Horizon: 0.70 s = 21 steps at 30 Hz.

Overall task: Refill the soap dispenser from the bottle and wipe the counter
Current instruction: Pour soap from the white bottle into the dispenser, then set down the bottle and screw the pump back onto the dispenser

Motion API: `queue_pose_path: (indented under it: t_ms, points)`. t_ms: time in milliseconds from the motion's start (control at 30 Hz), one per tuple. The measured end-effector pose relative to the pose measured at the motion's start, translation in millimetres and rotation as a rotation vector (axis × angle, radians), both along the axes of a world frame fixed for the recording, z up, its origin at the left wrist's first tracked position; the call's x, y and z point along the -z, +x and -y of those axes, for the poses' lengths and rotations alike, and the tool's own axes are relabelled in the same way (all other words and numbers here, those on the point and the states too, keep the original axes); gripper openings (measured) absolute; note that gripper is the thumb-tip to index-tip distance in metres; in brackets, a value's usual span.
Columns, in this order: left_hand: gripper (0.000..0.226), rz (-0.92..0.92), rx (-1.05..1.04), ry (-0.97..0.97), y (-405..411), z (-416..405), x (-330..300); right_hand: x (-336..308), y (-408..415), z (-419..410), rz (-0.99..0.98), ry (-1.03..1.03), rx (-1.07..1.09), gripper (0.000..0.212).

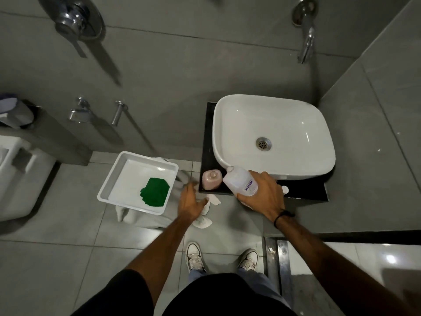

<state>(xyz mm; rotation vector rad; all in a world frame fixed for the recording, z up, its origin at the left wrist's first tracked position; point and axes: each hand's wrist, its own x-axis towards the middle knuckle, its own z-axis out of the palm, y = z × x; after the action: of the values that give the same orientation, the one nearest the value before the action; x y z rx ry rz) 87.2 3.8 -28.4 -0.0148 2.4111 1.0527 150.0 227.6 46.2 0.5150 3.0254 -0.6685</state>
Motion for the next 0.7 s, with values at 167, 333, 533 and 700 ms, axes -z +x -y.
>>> queue_pose_path:
  t_ms: [167, 333, 533, 700]
  points:
    - [0.029, 0.07, 0.155, -0.107, 27.2, -17.1, 12.6, 17.5, 46.9, -34.5, -0.051, -0.258, 0.221, 0.067]
    - [0.023, 0.03, 0.404, -0.125, 45.8, -77.1, 6.9, 37.7, 100.2, -85.7, -0.026, -0.359, 0.415, 0.072]
    - [0.036, -0.285, 0.681, 0.007, 52.5, -200.3, -9.7, 58.5, 150.3, -156.5, 0.007, -0.373, 0.539, 0.07]
    - [0.052, -0.366, 0.914, -0.246, 44.4, -281.2, -1.1, 69.9, 169.0, -188.7, 0.026, -0.361, 0.501, 0.077]
